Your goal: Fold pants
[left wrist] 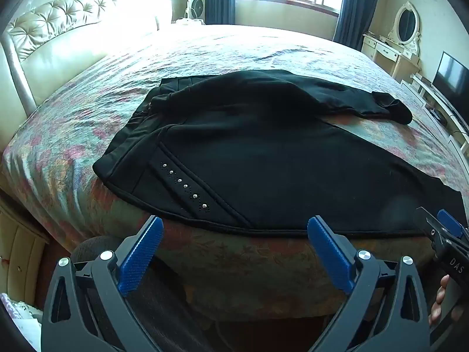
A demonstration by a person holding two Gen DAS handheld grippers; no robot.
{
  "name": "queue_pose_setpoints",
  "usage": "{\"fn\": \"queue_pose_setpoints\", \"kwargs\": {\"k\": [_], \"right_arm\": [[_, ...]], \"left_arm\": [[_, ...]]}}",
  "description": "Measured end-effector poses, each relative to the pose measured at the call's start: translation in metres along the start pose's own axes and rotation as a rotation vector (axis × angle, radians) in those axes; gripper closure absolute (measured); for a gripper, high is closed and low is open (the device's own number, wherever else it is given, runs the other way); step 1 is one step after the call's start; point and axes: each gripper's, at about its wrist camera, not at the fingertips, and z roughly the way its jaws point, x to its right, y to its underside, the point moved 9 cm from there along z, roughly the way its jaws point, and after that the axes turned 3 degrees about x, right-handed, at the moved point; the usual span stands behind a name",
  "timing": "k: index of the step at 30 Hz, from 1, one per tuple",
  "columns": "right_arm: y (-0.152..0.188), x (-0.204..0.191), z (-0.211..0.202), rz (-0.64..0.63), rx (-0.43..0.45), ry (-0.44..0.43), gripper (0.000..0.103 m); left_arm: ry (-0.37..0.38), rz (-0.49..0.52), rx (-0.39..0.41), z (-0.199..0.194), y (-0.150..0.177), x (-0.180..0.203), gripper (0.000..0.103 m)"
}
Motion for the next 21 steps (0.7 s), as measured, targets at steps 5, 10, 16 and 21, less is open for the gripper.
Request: {"fn": "queue_pose_setpoints", "kwargs": {"k": [5, 10, 16, 21], "right_arm": [[0.001, 0.014, 0.001, 0.014, -0.003, -0.003, 0.002], [0.0, 0.012, 0.006, 0.024, -0.02, 0.008, 0.002], [0.001, 0.014, 0.007, 0.027, -0.021, 0.008, 0.002], [0.002, 0.014, 0.007, 0.031, -0.024, 0.009, 0.002]], "left_arm": [[0.005, 0.024, -0.003, 0.0, 0.007, 0.005, 0.004], [0.006, 0.027, -0.011, -0.001, 0.007, 0.006, 0.004], [-0.001, 0.035, -0.011, -0.004, 0.004, 0.009, 0.004], [-0.003, 0.034, -0.02, -0.002, 0.006, 0.01, 0.004]]}}
